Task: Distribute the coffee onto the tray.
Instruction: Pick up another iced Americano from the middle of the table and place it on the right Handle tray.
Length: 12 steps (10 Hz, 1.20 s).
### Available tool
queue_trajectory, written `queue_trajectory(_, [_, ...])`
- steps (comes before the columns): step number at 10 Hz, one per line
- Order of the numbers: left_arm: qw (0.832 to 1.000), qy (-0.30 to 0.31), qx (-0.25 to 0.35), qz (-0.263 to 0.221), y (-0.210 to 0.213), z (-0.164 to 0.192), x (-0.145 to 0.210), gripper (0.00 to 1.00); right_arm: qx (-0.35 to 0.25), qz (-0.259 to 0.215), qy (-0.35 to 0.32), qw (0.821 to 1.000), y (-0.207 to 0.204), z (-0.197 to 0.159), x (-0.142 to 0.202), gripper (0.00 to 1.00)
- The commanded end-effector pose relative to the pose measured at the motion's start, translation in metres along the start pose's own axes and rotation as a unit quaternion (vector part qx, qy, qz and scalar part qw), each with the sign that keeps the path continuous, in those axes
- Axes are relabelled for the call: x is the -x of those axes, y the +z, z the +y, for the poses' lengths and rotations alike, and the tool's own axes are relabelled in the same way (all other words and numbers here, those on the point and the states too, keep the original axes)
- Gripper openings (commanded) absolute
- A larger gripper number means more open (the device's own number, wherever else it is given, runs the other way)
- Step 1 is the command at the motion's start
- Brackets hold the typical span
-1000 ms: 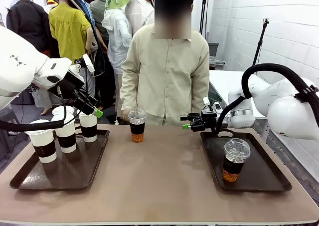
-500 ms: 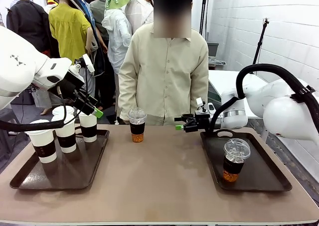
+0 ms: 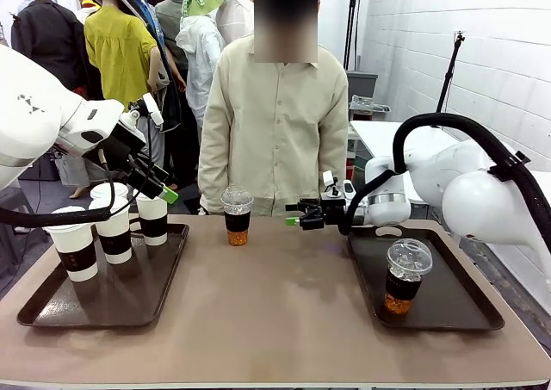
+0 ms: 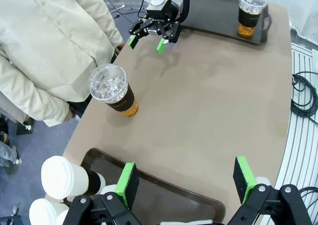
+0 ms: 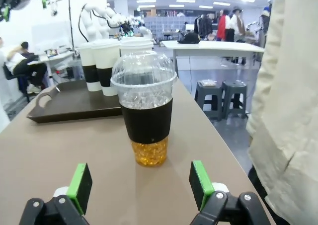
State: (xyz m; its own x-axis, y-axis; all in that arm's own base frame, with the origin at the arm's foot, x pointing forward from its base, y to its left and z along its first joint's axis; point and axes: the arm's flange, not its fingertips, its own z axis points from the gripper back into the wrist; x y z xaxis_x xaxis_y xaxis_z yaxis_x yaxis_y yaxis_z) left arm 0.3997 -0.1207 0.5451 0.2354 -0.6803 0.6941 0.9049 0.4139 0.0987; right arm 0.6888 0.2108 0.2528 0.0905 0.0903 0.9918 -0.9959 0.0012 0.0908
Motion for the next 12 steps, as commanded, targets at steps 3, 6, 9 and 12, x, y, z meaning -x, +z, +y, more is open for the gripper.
queue_trajectory(3, [1.000, -0.006, 0.007, -0.009, 0.000, 0.003, 0.003, 1.00, -0.006, -0.007, -0.015, 1.000, -0.030, -0.018, -0.002, 1.00])
queue_trajectory(6, [1.000, -0.006, 0.007, -0.009, 0.000, 0.003, 0.003, 1.00, -0.011, -0.005, -0.004, 1.000, -0.027, -0.007, -0.001, 1.00])
queue_trajectory(9, [1.000, -0.006, 0.007, -0.009, 0.000, 0.003, 0.003, 1.00, -0.011, -0.005, -0.004, 1.000, -0.027, -0.007, -0.001, 1.00])
queue_trajectory(12, [1.000, -0.006, 0.007, -0.009, 0.000, 0.003, 0.003, 1.00, -0.001, -0.008, -0.002, 1.000, -0.040, -0.015, 0.001, 1.00])
